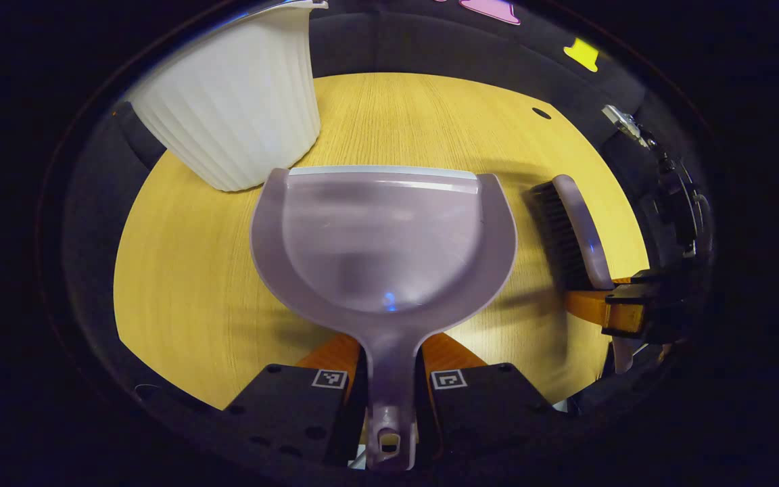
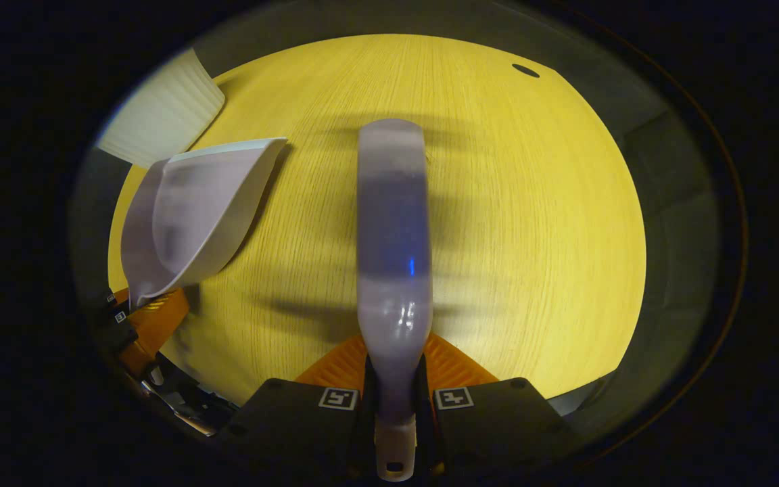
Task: Pick up the small broom and dustpan from the desktop, sweep the trash into the dustpan with the broom, and then empty the trash into the garbage bin.
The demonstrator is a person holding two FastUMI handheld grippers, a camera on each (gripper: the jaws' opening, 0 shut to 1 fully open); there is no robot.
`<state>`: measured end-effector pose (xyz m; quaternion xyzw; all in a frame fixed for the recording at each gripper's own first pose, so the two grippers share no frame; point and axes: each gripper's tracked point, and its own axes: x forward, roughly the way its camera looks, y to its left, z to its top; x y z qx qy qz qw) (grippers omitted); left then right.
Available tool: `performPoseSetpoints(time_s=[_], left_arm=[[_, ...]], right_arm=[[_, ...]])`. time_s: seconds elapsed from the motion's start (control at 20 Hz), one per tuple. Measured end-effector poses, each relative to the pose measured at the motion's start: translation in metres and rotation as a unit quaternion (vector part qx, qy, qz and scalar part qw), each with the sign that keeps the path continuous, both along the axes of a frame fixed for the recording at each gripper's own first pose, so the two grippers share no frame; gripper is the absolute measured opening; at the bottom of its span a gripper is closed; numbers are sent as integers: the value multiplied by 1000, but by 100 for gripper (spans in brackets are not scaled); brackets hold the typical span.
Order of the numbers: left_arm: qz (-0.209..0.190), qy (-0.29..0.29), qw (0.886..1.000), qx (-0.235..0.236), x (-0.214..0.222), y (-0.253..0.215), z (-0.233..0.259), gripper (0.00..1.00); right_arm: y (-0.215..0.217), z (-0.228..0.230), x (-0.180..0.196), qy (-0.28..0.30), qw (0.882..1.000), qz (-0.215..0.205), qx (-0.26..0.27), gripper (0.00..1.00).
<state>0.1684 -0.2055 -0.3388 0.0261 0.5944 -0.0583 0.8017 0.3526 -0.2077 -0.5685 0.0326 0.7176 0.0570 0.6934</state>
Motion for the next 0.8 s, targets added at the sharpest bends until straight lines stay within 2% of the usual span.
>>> performPoseSetpoints(time_s=[0.2,0.25,0.3,0.35,0.4,0.45,0.5,0.55,0.6,0.65,0.7,0.8], left_arm=[[-2,20,1000,-21,-4,-4,2,29],[-5,16,1000,-20,-3,-4,4,30],[-11,12,1000,-17,-2,-5,2,31],[-17,7,1000,-18,-1,-6,1,31],[-23,9,999,-20,-2,-8,0,42],[-24,9,1000,-18,-3,-9,0,47],[-21,6,1000,-16,-3,-8,1,58],[-18,-1,1000,-14,-3,-7,6,60],[-17,-10,1000,-20,-4,-8,12,75],[-19,-23,999,-26,-4,-9,21,80],[-22,-40,999,-26,-7,-7,36,80],[-22,-102,994,-21,0,-3,66,80]], right_arm=[[-2,5,3,1,1000,-22,9,27],[-4,5,5,-6,1000,-22,5,22],[-3,6,5,-11,1000,-22,2,30],[-2,9,3,-11,1000,-23,2,30],[-3,10,3,-10,1000,-25,3,31],[-2,11,3,-11,1000,-25,6,31],[-3,14,3,-13,1000,-25,6,38],[-4,19,7,-23,999,-25,6,44],[-7,25,10,-39,999,-23,3,64],[-13,34,14,-54,998,-24,-1,83],[-16,44,17,-71,997,-27,-4,100],[-21,74,27,-112,993,-40,0,100]])
